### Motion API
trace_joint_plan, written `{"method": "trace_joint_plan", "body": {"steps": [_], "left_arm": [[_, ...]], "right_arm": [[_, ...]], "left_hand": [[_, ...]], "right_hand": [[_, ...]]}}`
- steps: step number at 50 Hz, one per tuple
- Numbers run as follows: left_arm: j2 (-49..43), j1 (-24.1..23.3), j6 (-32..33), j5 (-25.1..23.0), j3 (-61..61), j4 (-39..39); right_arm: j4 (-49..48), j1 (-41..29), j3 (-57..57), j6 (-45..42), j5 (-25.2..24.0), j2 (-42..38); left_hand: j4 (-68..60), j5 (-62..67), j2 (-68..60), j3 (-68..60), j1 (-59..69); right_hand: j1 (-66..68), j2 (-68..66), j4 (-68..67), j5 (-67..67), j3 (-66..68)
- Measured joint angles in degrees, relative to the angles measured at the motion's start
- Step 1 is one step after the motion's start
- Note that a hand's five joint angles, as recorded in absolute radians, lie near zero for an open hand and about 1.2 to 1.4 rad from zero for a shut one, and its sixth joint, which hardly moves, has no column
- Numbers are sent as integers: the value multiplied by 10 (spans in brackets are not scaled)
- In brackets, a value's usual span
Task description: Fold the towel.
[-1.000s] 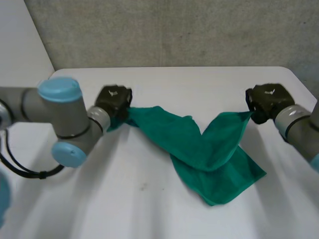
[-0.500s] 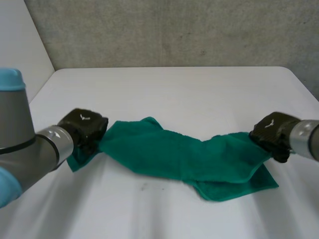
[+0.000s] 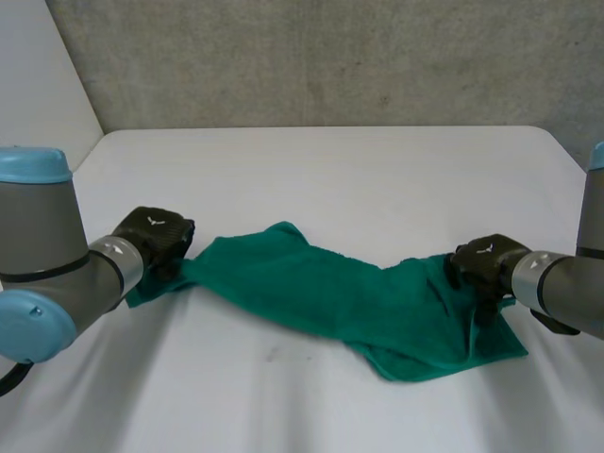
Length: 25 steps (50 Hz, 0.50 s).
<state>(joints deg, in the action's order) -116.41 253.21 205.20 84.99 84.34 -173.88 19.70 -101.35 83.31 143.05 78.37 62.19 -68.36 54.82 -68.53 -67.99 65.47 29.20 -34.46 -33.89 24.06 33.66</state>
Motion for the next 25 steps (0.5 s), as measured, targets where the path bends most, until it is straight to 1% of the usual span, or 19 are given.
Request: {"method": "trace_joint_plan", "body": {"steps": [8, 15, 19, 25], "left_arm": [[-4, 11, -1, 0, 1, 0], [-12, 13, -2, -1, 0, -1], [-20, 17, -2, -1, -1, -2], [-24, 20, -6, -1, -1, -2]], "right_arm": [[-26, 13, 44, -9, -10, 22], [-70, 27, 85, -30, -14, 33], [-94, 38, 103, -48, -14, 32], [-121, 54, 116, -62, -13, 29]], "left_hand": [[0, 0, 0, 0, 0], [0, 0, 0, 0, 0], [0, 0, 0, 0, 0], [0, 0, 0, 0, 0]], "right_hand": [[-8, 9, 8, -7, -8], [-8, 9, 8, -7, -8], [7, -2, -7, 8, 10], [39, -52, -58, 42, 61]]}}
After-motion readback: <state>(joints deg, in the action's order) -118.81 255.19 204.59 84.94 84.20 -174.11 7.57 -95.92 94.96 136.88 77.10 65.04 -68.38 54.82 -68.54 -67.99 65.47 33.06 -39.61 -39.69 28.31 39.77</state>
